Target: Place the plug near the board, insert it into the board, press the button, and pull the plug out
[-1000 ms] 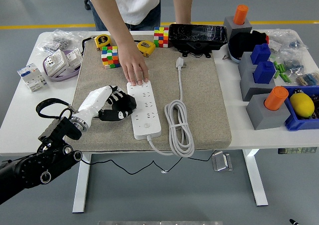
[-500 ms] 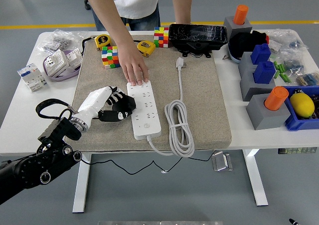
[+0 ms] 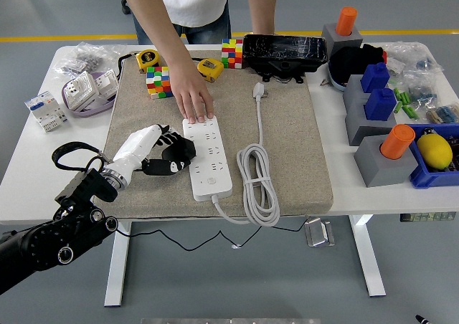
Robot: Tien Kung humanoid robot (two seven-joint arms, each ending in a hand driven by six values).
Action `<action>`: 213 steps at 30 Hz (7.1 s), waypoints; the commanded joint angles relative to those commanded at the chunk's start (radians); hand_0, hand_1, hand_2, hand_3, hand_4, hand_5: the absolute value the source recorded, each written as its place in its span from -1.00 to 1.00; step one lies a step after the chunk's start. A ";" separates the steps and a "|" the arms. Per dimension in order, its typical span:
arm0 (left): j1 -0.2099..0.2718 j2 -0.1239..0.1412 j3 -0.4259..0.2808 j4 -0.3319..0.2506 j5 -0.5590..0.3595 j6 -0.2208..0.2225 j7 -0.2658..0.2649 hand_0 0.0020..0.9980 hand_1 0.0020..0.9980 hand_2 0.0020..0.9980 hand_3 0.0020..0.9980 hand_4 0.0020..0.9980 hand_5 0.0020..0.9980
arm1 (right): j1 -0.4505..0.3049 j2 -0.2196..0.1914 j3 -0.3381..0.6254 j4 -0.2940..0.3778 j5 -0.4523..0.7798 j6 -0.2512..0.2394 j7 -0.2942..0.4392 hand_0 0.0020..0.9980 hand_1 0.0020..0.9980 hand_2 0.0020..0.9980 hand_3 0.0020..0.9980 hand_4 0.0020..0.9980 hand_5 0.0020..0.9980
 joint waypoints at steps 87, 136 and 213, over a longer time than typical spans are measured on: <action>0.109 0.061 0.032 -0.337 0.079 0.092 0.129 0.46 0.53 0.53 0.52 0.82 0.49 | -0.004 -0.003 0.006 0.004 -0.003 0.000 0.003 0.23 0.29 0.33 0.12 0.91 0.01; 0.061 0.054 0.041 -0.377 0.071 0.080 0.107 0.46 0.52 0.52 0.50 0.81 0.47 | -0.004 -0.001 0.009 0.003 0.000 -0.002 0.008 0.23 0.29 0.33 0.12 0.91 0.00; 0.080 0.086 0.025 -0.614 0.114 -0.380 0.651 -0.87 -0.89 -0.70 0.70 0.49 -1.00 | -0.005 -0.010 0.000 0.005 0.002 -0.001 0.007 0.22 0.29 0.32 0.12 0.91 0.00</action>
